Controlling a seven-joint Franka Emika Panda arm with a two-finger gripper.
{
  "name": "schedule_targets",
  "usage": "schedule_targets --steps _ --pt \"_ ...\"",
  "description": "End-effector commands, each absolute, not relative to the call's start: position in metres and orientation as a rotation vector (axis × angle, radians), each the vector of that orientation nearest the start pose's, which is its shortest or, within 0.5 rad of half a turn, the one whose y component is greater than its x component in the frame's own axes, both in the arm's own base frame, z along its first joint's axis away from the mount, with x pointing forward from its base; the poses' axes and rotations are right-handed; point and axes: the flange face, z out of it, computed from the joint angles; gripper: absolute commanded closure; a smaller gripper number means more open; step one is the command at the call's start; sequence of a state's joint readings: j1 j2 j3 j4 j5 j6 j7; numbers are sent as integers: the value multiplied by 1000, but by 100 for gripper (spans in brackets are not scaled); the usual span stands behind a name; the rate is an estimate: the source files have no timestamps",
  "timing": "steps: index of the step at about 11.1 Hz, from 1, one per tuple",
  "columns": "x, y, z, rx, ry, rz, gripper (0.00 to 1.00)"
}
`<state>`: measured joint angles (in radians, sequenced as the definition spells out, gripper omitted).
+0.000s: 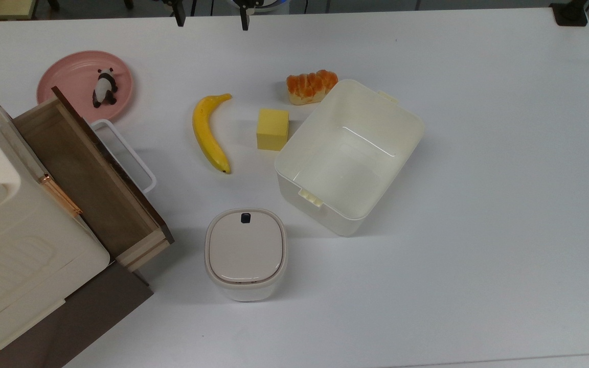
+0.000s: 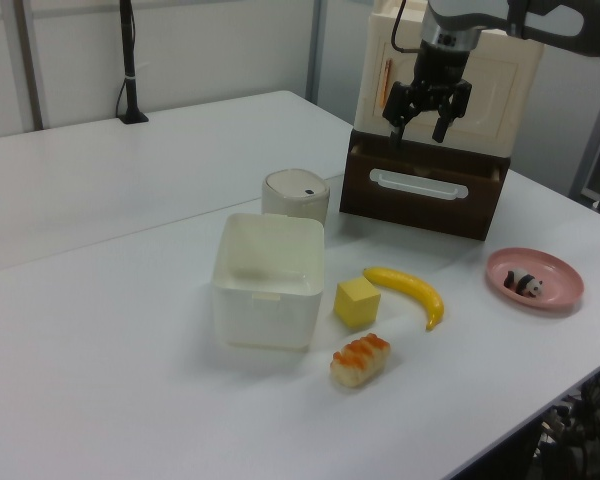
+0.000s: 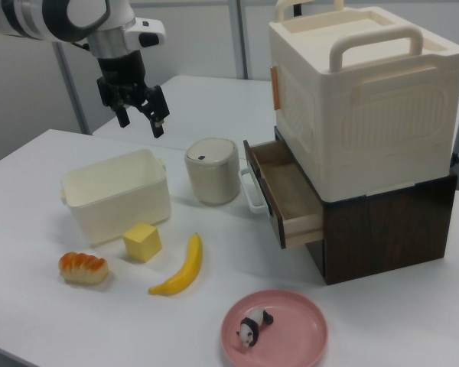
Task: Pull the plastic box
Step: 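Move the gripper over the cream plastic box and lower toward its rim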
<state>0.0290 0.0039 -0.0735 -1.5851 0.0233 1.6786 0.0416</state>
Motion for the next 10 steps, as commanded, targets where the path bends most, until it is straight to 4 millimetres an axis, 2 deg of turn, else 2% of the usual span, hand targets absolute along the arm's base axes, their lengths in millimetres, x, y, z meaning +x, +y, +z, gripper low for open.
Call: schedule_targets --steps 1,3,5,6,8,10 --pt "562 6 612 -3089 -116 -235 0" --pt "562 20 608 -3066 -491 -242 0" --pt "563 39 605 -2961 -1006 -239 0" --pt "563 47 604 -2903 -1187 -239 0" --pt "565 60 599 -2823 -1379 -232 0" --pt "575 73 589 -2811 -1408 -270 0"
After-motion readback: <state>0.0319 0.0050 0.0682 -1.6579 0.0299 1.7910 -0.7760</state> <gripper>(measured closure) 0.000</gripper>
